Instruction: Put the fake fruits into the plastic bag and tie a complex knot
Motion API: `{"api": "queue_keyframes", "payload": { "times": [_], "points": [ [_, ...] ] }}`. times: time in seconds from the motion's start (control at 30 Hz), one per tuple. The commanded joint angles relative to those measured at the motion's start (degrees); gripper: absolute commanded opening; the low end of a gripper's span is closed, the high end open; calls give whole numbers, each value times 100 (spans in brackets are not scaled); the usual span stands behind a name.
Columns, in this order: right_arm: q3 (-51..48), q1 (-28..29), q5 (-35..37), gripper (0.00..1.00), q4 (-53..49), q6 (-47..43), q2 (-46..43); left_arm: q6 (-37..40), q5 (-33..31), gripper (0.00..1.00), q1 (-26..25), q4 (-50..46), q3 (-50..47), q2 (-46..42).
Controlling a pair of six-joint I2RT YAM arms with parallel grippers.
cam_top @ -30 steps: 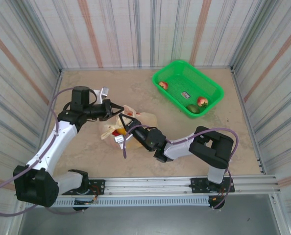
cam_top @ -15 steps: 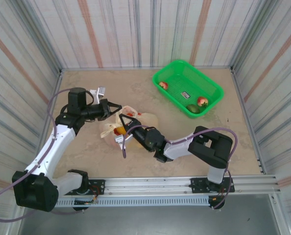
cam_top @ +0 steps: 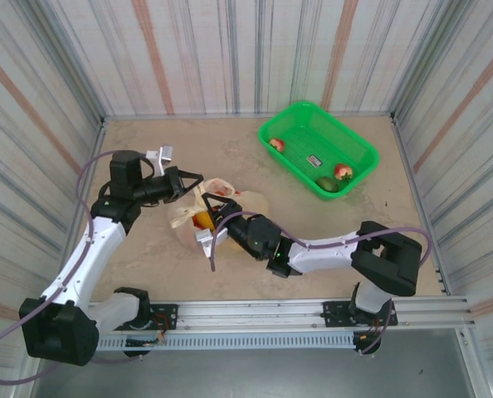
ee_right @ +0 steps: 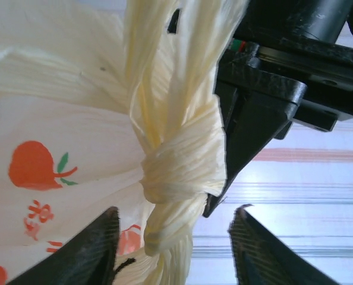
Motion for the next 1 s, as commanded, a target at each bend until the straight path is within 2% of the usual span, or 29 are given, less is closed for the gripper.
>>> {"api": "queue_keyframes", "payload": {
  "times": [0.0,0.07,0.2,0.37,0.5,0.63,0.87,0.97],
  "points": [
    [-35,112,-70,58,-1180,853,-442,-14,-96,0,20,213,-148,-152],
    [-51,112,-349,64,-1993,1414,-871,-4,-149,0,11,239,-183,-192],
    [397,98,-1284,61,-4562,3007,-1950,31,-233,0,-24,241,-212,-218],
    [997,87,-2352,60,-6194,4495,-2501,-41,-424,0,-118,457,-315,-242],
    [1591,215,-2490,64,-6656,5087,-1934,-4,-640,0,-239,509,-335,-231],
    [1910,435,-2307,65,-6364,5140,-1302,-90,-686,0,-253,638,-414,-131],
    [2345,611,-1407,66,-5696,4497,-561,-112,-691,0,-253,797,-537,8],
    [2359,681,-1447,63,-5599,4220,-650,-85,-682,0,-227,874,-603,115]
  ]
}}
